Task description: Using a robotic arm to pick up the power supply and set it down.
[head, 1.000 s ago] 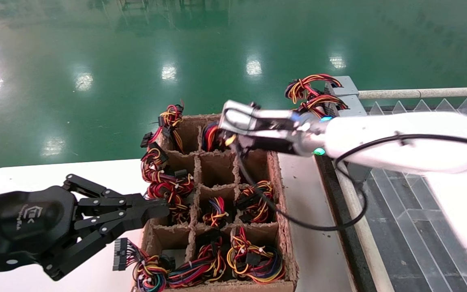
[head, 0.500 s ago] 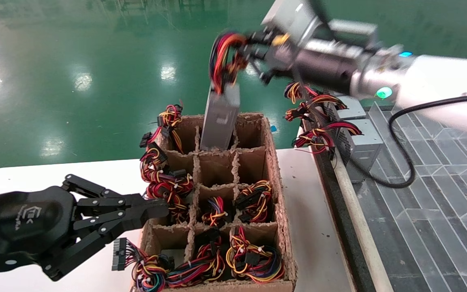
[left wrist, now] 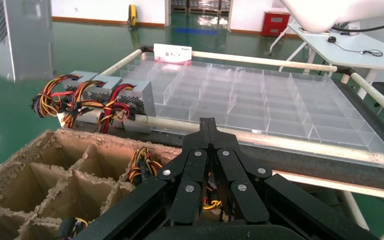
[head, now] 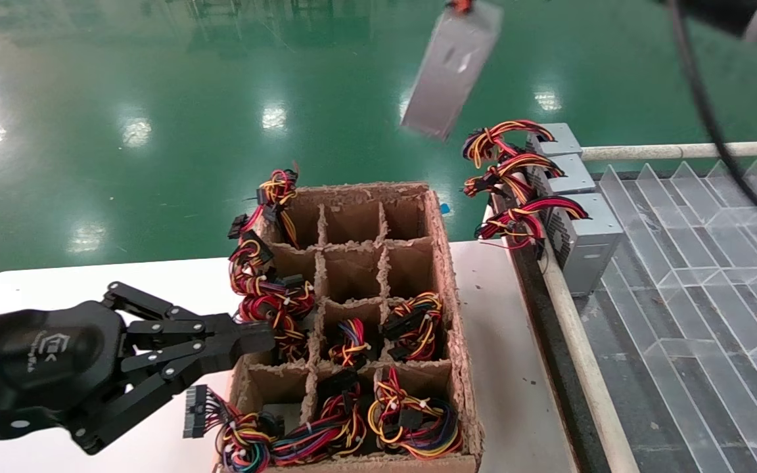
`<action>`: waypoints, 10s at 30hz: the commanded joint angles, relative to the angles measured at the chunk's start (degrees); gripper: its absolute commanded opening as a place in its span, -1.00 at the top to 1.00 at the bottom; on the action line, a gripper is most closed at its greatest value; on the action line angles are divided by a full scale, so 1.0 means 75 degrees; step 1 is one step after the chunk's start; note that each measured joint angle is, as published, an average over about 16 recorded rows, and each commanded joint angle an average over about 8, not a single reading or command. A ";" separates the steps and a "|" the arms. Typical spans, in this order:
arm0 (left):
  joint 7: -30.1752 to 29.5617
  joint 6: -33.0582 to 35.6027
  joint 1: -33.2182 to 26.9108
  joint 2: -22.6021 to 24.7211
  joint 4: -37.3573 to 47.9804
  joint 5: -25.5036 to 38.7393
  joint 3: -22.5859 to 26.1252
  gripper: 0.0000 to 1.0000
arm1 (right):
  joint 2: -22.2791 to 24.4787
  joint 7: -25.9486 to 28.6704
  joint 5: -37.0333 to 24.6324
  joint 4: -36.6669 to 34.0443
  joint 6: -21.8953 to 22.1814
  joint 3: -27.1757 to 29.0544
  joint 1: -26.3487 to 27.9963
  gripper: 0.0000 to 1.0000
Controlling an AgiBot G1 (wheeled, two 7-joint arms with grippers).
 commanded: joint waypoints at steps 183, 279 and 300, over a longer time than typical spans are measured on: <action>0.0000 0.0000 0.0000 0.0000 0.0000 0.0000 0.0001 1.00 | -0.0728 -0.3356 -0.1823 -0.5203 0.2146 -0.0274 0.1027 1.00; 0.0000 0.0000 0.0000 0.0000 0.0000 -0.0001 0.0001 1.00 | -0.1027 -0.2311 -0.0955 -0.6136 -0.1140 0.0512 0.1912 -1.00; 0.0000 0.0000 0.0000 0.0000 0.0000 -0.0001 0.0001 -1.00 | 0.0161 -0.1141 0.1488 -0.3616 -0.2744 0.0382 -0.0131 -1.00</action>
